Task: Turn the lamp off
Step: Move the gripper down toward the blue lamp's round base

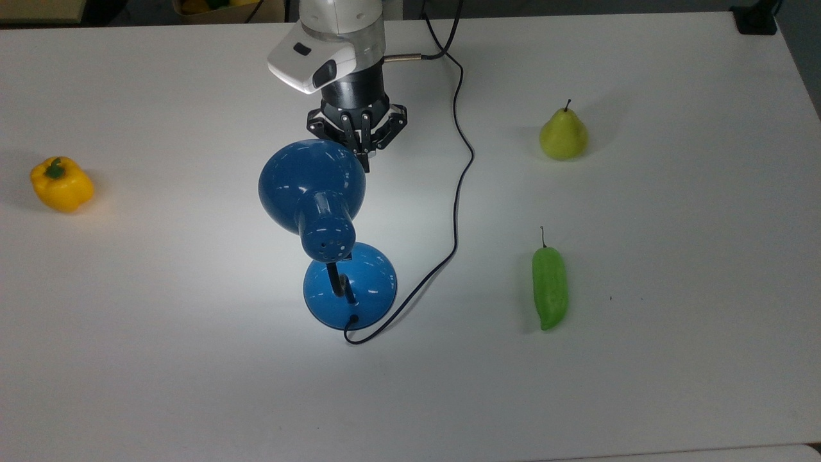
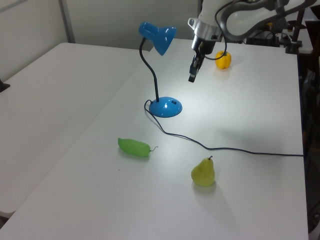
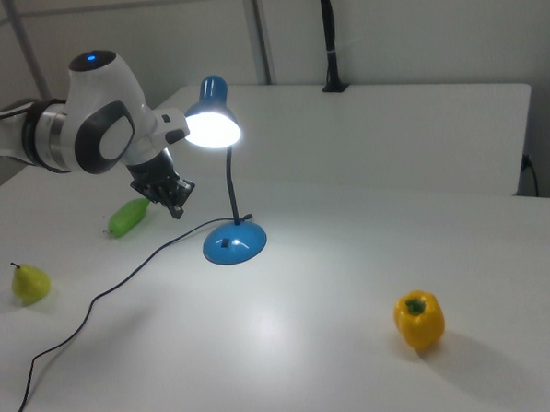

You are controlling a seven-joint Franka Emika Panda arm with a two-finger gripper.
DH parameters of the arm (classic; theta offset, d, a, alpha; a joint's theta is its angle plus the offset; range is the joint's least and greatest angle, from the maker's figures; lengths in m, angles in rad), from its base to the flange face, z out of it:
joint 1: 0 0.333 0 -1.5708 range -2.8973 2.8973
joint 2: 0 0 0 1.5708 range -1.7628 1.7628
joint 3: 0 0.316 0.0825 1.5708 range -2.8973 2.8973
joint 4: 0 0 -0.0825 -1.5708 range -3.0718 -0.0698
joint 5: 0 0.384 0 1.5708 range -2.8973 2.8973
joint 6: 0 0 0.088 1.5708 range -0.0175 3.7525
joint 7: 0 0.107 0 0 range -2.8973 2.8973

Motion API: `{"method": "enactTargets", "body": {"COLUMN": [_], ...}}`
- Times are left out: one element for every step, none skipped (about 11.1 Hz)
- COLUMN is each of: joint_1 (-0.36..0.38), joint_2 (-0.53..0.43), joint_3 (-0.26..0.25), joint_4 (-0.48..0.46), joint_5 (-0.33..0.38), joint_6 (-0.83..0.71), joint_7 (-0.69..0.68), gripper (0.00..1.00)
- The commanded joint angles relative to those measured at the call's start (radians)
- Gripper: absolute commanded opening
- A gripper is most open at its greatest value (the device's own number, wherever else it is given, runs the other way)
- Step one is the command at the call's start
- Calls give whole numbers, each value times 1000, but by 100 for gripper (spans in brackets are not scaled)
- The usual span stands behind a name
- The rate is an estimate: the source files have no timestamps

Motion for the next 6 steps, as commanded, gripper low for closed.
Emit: {"method": "enactTargets", "body": {"joint_1": [-1, -7, -9, -10, -21, -26], "joint_2": [55, 74, 101, 123, 144, 158], "joint_3": [-5, -6, -8, -11, -11, -11], "joint_4": [-11, -8, -3, -5, -3, -2], "joint_5": [-9, -9, -10, -12, -14, -12], "joint_6": [129, 149, 189, 238, 274, 301], "joint_7": [-17, -17, -19, -19, -25, -61], "gripper": [0, 0, 0, 0, 0, 0]}}
